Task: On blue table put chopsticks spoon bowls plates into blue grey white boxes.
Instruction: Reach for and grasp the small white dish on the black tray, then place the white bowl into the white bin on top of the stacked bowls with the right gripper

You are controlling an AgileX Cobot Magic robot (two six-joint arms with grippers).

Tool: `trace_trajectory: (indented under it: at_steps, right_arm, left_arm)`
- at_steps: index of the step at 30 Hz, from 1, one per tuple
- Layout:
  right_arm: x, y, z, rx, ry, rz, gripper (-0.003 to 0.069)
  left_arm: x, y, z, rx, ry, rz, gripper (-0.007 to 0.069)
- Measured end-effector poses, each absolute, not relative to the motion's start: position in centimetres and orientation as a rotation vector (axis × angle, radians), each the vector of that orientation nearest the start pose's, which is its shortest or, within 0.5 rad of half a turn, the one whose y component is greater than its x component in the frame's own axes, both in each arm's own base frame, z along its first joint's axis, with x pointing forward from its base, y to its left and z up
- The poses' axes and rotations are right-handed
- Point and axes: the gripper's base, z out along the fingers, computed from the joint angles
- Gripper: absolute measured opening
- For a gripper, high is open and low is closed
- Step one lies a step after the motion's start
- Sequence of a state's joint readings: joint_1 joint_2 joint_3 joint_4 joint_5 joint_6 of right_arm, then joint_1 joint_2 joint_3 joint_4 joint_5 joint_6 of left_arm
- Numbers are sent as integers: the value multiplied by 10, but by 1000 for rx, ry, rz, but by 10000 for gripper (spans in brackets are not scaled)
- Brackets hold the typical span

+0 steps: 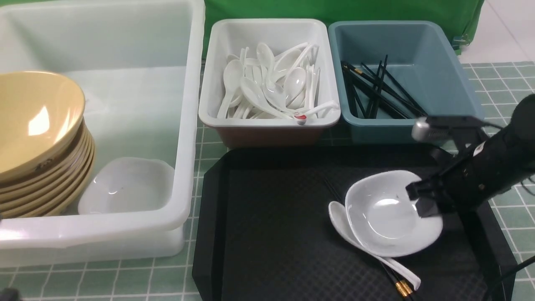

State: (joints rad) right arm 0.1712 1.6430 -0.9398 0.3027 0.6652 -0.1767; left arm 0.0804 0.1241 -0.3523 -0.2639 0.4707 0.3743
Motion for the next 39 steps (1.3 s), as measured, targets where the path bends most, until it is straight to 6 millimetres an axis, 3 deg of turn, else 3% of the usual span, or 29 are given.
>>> trace_trajectory:
  at_steps: [2, 7, 9, 11, 12, 14, 17, 18, 21, 22, 23, 25, 29, 30, 31, 33, 36, 39]
  right_arm:
    - [295, 68, 216, -240, 2787, 318, 72]
    - [295, 84, 291, -364, 2605, 379, 69]
    - [295, 106, 325, -457, 2458, 450, 69]
    - [292, 143, 360, -590, 2269, 547, 69]
    - [292, 146, 363, -600, 2251, 557, 69]
    - [287, 192, 381, -694, 2088, 679, 69]
    - [281, 246, 379, -753, 1960, 783, 69]
    - [279, 276, 369, -803, 1898, 790, 69]
    - [278, 336, 326, -1025, 1771, 671, 69]
    - [278, 338, 324, -1037, 1764, 665, 69]
    - [279, 354, 303, -1115, 1758, 635, 72]
    - [284, 366, 279, -1161, 1781, 617, 86]
    - [287, 373, 259, -1203, 1810, 607, 172]
    - [287, 373, 258, -1206, 1810, 605, 180]
    - [288, 372, 259, -1202, 1811, 605, 253]
    - [288, 370, 262, -1191, 1813, 611, 304]
    - [288, 355, 286, -1189, 1816, 642, 428]
    - [287, 333, 315, -1194, 1805, 655, 465]
  left_arm:
    - [35, -6, 286, 147, 1620, 109, 4]
    - [33, -2, 277, 112, 1499, 161, 4]
    - [35, -2, 273, 105, 1488, 165, 4]
    - [36, -1, 273, 93, 1458, 168, 4]
    - [36, -1, 273, 92, 1455, 169, 4]
    - [36, 0, 275, 87, 1433, 172, 4]
    - [36, 0, 275, 84, 1427, 171, 4]
    - [36, 0, 275, 84, 1426, 172, 4]
    - [36, 0, 275, 84, 1426, 172, 4]
    - [36, 0, 275, 84, 1426, 172, 4]
    - [36, 0, 275, 84, 1426, 172, 4]
    - [36, 0, 275, 84, 1425, 172, 4]
    - [36, 0, 275, 84, 1425, 172, 4]
    - [36, 0, 275, 84, 1425, 172, 4]
    - [36, 0, 275, 83, 1425, 171, 4]
    - [36, 0, 275, 83, 1425, 171, 4]
    - [36, 0, 275, 83, 1427, 172, 4]
    - [37, 0, 273, 82, 1428, 172, 4]
